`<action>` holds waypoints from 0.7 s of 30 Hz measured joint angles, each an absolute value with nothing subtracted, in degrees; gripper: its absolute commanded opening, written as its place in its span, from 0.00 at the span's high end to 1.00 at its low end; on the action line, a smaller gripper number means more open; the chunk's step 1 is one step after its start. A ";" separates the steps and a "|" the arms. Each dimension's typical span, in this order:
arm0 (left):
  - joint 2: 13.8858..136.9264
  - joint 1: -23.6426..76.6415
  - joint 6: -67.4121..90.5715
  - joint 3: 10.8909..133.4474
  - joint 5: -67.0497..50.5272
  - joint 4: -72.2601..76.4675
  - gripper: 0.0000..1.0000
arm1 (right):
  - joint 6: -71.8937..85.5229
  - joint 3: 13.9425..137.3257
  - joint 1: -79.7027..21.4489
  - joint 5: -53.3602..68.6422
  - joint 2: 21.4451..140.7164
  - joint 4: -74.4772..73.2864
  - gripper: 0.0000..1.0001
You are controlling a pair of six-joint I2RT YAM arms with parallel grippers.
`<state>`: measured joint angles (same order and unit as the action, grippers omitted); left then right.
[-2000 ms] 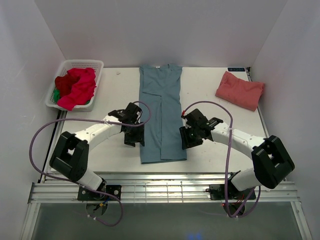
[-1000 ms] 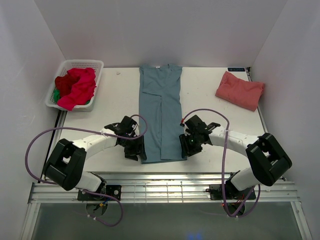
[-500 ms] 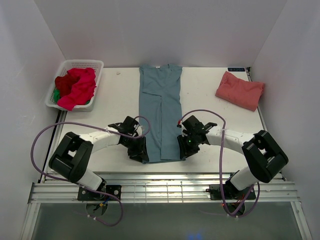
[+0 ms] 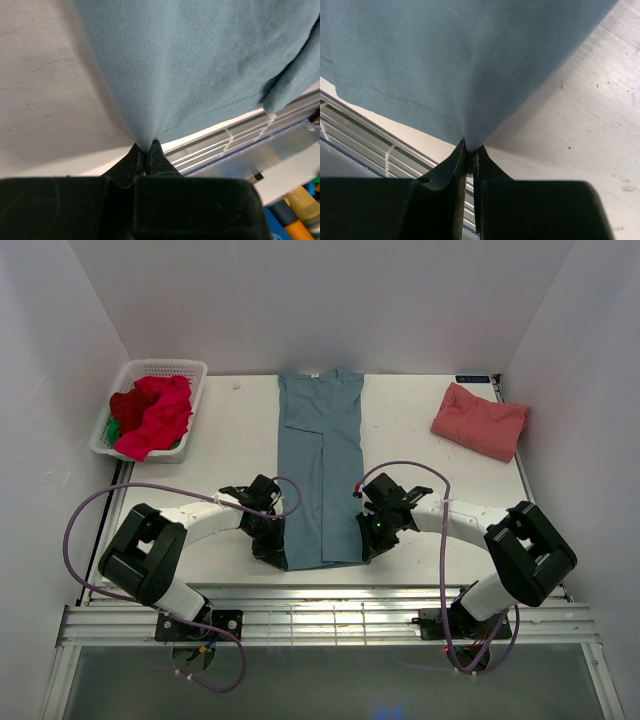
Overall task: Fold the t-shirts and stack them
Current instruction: Grab the bottom of the folded rectangular tshirt with both arms, then fold the folded rectangular tshirt in 1/3 of the way
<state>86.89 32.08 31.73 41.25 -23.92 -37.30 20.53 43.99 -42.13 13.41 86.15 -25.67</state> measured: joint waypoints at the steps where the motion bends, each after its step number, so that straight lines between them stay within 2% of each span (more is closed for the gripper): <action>1: 86.83 32.21 31.73 41.69 -23.40 -37.87 1.00 | 20.62 43.99 -42.19 13.30 85.84 -25.98 0.92; 5: 86.28 32.77 31.14 45.78 -19.81 -40.99 1.00 | 20.88 45.56 -42.46 12.25 83.74 -28.82 0.92; 13: 90.17 32.73 29.52 66.50 -11.18 -41.89 1.00 | 19.97 58.61 -42.46 7.53 86.67 -30.96 0.92; 21: 98.87 31.18 28.10 68.99 -5.43 -38.33 1.00 | 16.62 67.22 -42.33 -0.75 98.76 -30.17 0.92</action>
<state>98.87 31.18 28.10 68.99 -5.43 -38.33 16.62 67.22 -42.33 -0.75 98.76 -30.17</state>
